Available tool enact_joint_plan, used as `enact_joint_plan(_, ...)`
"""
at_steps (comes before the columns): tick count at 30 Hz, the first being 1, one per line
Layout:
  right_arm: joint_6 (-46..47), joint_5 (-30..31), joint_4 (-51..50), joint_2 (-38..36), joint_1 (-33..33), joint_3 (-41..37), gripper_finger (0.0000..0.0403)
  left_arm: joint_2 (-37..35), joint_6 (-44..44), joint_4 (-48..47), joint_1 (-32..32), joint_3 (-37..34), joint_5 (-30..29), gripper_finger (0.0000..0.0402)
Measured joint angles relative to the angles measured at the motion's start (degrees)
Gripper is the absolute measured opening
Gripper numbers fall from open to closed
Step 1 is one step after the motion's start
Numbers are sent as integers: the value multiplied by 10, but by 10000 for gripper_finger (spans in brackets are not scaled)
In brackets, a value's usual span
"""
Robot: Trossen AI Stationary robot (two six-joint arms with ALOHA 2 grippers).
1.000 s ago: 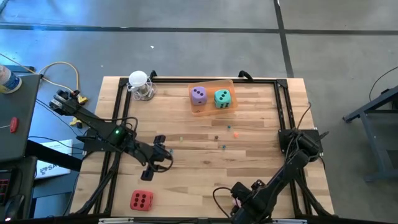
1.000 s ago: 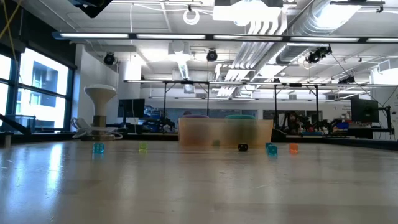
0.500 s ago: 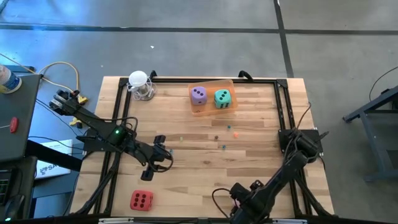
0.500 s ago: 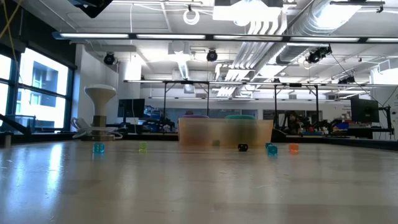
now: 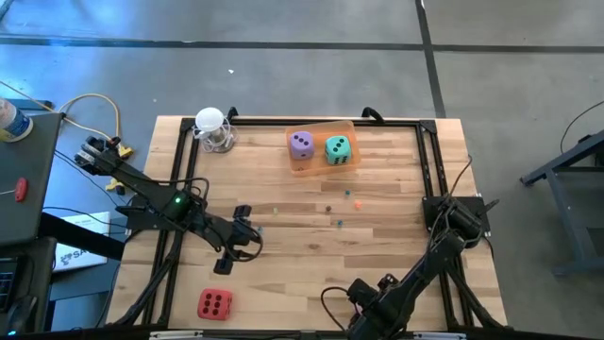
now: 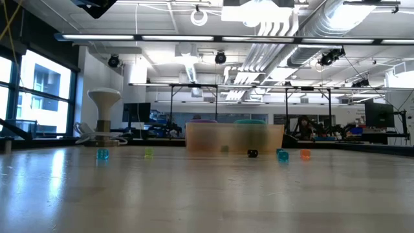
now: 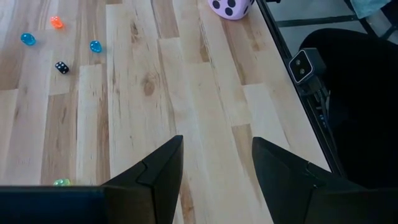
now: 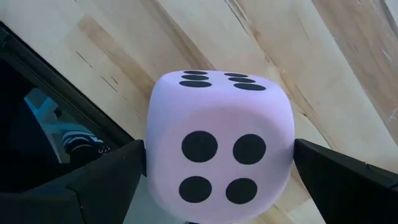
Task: Pick & Place Dice
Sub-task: Put the big pink die into the orange bin
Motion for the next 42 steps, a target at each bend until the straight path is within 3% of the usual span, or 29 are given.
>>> enact_joint_plan(31, -16, 33, 47, 0, 5, 0, 400, 0, 0, 0, 0, 0, 0, 184)
enact_joint_plan(42, -16, 31, 224, 0, -9, 0, 400, 0, 0, 0, 0, 0, 0, 184)
